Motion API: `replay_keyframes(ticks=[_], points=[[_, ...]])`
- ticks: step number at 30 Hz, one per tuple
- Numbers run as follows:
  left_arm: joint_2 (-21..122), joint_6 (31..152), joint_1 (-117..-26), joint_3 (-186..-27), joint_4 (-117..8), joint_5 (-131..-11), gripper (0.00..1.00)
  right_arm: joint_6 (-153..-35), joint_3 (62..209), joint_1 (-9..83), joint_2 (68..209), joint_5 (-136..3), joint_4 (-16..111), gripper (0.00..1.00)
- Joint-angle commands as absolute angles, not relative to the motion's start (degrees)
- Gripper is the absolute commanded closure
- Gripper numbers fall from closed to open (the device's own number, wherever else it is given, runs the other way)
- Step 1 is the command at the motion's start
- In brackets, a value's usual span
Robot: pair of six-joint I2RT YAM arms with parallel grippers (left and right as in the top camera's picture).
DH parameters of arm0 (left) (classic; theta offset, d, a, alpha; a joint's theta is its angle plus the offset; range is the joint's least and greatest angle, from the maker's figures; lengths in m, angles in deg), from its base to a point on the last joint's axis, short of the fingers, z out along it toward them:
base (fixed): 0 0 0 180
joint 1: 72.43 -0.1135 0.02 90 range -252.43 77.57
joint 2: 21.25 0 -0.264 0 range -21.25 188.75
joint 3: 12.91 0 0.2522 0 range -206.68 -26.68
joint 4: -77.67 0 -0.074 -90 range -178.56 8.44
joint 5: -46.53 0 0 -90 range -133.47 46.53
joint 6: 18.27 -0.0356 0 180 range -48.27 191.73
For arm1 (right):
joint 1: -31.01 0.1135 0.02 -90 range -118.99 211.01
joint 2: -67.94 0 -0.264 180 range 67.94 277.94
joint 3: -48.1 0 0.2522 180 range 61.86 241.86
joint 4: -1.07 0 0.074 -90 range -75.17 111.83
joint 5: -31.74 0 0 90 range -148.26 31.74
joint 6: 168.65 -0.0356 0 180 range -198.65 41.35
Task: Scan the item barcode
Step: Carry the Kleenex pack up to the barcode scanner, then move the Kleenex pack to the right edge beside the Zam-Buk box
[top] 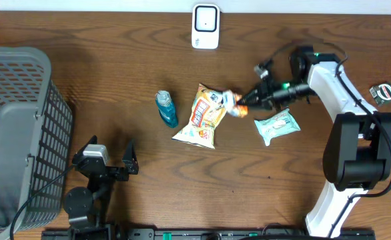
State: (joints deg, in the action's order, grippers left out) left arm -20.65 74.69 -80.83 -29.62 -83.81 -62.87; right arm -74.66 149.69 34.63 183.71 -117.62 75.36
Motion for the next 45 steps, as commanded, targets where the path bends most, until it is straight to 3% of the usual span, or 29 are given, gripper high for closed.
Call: replay_keyframes(ticks=[1,8,16,29,36,45], points=[[-20.91,74.19,-80.7,-28.72,-81.91,-63.83,0.02,-75.43,151.2,37.6,181.61,-108.92,65.37,0.99],[-20.91,74.17,-80.7,-28.72,-81.93,-63.83,0.02,-74.69,151.14,44.69,181.63,-97.66,39.75,0.99],[-20.91,74.19,-80.7,-28.72,-81.93,-63.83,0.02,-69.05,151.09,51.2,184.3,-68.79,17.57,0.99],[-20.91,74.19,-80.72,-28.72,-81.93,-63.83,0.02,-68.83,151.64,51.29,202.62,-64.59,-26.49,0.99],[-20.91,74.17,-80.72,-28.72,-81.93,-63.81,0.02,-76.3,161.36,49.73,209.28,-64.64,-25.34,0.99],[-20.91,74.19,-80.7,-28.72,-81.93,-63.83,0.02,-77.81,166.15,47.57,209.74,-67.48,-20.75,0.99]])
